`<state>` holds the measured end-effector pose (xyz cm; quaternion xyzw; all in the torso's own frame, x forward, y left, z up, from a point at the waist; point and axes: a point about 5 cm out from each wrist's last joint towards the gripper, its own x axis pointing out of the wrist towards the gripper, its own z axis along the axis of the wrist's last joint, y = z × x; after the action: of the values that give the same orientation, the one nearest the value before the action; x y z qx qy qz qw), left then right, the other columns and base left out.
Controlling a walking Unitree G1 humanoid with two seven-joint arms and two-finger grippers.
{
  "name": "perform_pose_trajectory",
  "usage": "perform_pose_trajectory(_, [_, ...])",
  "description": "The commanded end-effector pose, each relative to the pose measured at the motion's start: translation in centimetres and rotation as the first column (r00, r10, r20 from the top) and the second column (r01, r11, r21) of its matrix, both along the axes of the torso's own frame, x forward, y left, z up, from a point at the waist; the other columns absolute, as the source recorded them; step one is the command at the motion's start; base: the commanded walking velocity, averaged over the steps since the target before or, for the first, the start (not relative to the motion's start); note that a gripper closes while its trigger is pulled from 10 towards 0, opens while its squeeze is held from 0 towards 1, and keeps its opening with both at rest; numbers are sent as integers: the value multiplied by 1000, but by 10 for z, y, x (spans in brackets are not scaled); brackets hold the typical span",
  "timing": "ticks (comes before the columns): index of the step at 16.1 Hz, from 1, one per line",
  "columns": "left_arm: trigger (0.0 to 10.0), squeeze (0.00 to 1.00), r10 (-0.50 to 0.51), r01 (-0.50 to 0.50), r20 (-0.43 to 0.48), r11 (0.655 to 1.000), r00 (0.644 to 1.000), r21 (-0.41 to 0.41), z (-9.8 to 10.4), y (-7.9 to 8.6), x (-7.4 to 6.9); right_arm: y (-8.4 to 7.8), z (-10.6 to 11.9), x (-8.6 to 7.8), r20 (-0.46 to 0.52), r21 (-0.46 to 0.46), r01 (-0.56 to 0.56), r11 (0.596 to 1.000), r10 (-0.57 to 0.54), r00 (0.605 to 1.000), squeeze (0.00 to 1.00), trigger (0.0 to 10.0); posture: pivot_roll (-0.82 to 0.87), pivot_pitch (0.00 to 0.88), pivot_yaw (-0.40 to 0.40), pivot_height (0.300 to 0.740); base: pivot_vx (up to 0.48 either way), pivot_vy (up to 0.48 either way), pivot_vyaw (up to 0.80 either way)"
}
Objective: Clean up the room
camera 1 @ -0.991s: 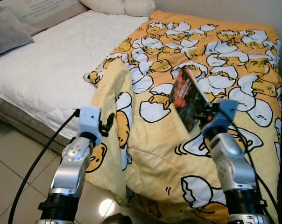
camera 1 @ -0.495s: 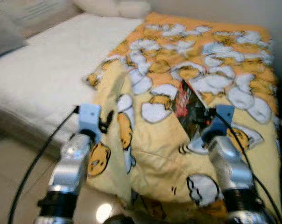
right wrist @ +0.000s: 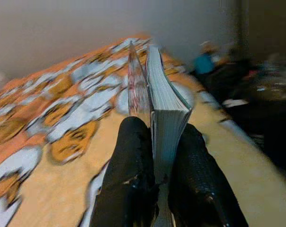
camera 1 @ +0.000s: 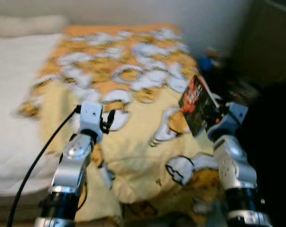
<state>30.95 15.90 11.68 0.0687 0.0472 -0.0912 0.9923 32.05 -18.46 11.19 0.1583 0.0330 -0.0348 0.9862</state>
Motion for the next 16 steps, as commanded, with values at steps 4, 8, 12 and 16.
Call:
perform_pose_trajectory(4, [10000,0,24,-24,1,1000,1000,14,1,6,1,9,20,6,86,-18,-48,999,49,995,0,10000,-24,0,50,740,0,425,-725])
perform_pose_trajectory(8, [10000,0,34,-34,-1,999,999,18,2,9,1,12,23,5,108,-27,-79,997,81,991,0,10000,-24,0,54,740,0,424,-147])
perform_pose_trajectory(12, [10000,0,34,-34,-3,999,999,19,1,10,3,29,25,4,123,-56,-201,978,206,971,0,10000,-17,0,50,740,0,427,0])
perform_pose_trajectory(16, [10000,0,34,-34,-6,999,999,23,0,10,4,37,24,3,114,-104,-255,961,266,957,0,10000,-17,0,51,740,0,428,0])
